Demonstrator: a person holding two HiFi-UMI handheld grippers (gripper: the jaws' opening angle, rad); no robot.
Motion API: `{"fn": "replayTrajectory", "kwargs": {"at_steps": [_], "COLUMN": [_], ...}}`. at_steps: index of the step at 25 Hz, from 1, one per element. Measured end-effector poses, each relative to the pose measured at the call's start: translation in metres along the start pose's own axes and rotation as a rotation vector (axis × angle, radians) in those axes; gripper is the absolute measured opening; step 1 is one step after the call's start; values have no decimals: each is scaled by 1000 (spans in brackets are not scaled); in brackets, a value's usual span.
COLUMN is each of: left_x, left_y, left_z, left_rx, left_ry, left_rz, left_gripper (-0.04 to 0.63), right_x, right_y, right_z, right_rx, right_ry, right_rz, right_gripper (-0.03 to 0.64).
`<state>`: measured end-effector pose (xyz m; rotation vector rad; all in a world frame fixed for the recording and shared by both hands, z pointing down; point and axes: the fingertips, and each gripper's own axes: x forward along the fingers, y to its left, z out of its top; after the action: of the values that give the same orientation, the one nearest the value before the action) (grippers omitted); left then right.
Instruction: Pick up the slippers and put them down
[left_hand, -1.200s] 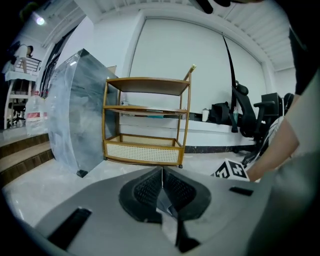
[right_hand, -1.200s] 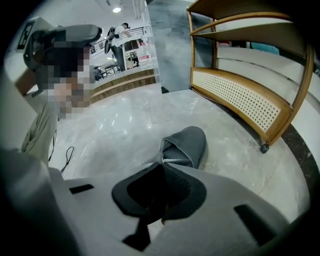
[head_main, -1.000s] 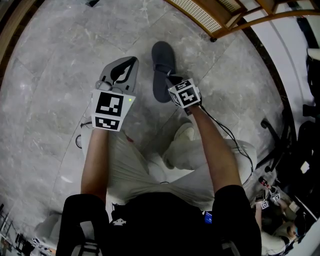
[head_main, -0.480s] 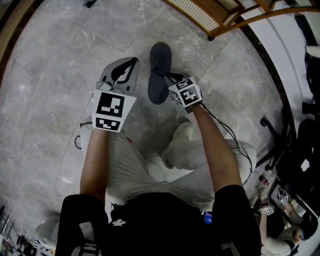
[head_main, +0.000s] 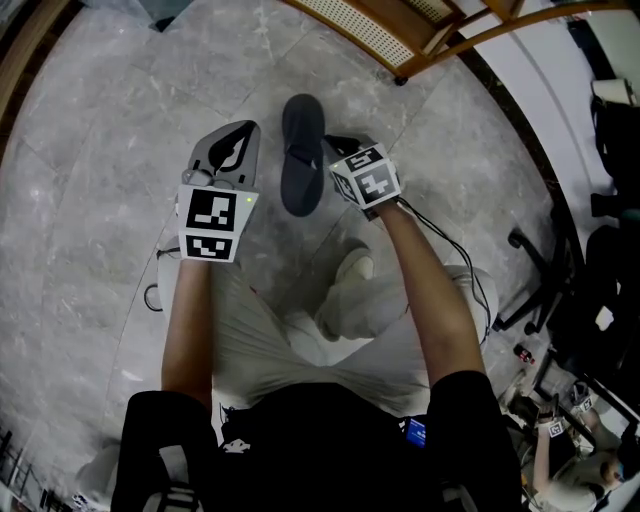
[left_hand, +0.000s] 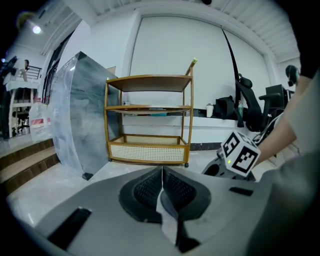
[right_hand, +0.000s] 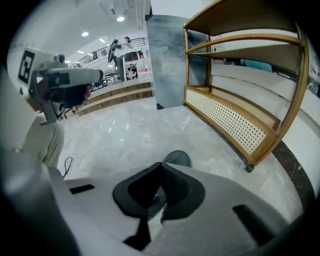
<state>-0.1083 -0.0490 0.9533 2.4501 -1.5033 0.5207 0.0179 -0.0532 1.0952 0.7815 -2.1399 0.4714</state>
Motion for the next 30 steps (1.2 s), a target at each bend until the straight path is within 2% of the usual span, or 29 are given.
{"fn": "replayTrajectory", "kwargs": {"at_steps": [4, 6, 11, 18, 24, 30], "left_x": [5, 7, 3, -13, -37, -62], "left_y": [-7, -8, -13, -19, -20, -28], "left_z": [15, 24, 64, 124, 185, 275], "left_rx": [-45, -36, -25, -22, -36, -45], "left_ry": [-21, -19, -34, -32, 0, 0], "left_rz": [-42, -44, -26, 0, 16, 22], "left_gripper": [6, 6, 6, 6, 6, 6], "right_x": [-21, -32, -68, -151, -230, -319], "right_y": [-18, -25, -25, -36, -48, -44], "right_z": [23, 40, 85, 150, 192, 244], "right_rx": [-26, -26, -11, 18, 100, 128], "right_ry": [-11, -28, -100, -248, -300, -312], "right_rz": [-55, -76, -25, -51, -68, -70], "right_gripper": [-2, -2, -2, -2, -2, -2]}}
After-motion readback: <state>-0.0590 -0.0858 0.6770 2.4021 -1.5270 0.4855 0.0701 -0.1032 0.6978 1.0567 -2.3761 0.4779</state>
